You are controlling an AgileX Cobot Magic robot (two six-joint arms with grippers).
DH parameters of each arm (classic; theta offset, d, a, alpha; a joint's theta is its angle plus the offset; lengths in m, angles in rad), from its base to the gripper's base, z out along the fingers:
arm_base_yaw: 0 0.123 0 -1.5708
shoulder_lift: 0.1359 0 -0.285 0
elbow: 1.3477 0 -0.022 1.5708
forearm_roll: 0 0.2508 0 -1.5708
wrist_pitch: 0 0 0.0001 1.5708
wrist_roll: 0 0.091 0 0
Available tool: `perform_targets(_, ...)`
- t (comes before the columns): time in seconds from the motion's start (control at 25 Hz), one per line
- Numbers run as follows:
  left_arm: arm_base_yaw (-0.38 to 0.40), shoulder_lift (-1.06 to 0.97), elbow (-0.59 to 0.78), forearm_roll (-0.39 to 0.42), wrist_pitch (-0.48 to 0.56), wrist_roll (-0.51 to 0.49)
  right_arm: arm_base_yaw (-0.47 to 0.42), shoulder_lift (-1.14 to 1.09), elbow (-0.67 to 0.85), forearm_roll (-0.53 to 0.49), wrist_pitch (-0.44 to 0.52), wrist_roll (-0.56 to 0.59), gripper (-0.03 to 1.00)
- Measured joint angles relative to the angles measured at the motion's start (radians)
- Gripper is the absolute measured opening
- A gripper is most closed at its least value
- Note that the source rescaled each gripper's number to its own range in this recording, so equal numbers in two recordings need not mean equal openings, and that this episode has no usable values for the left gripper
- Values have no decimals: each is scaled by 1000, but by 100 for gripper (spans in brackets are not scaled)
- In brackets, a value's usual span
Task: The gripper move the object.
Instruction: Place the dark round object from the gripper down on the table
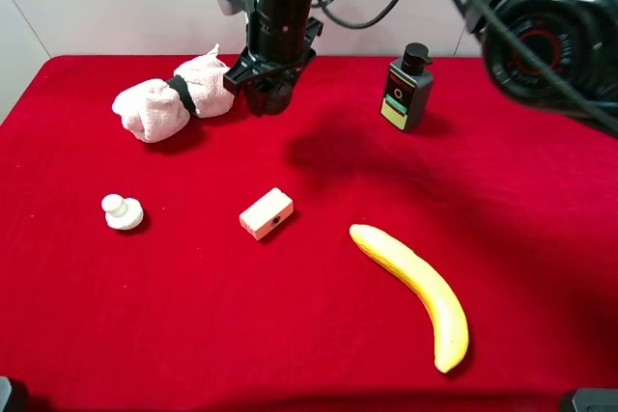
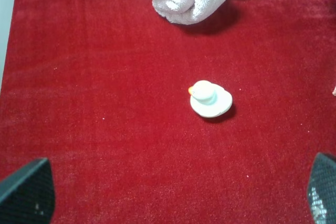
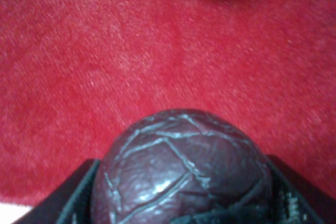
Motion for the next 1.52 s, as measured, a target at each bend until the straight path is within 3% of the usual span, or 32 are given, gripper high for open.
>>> perform_targets(0.96,0,0,0,0,0,0,0,146,-28,36,-191,-51,1)
perform_targets(1.52,0,0,0,0,0,0,0,172,-29,40,-209,-51,1)
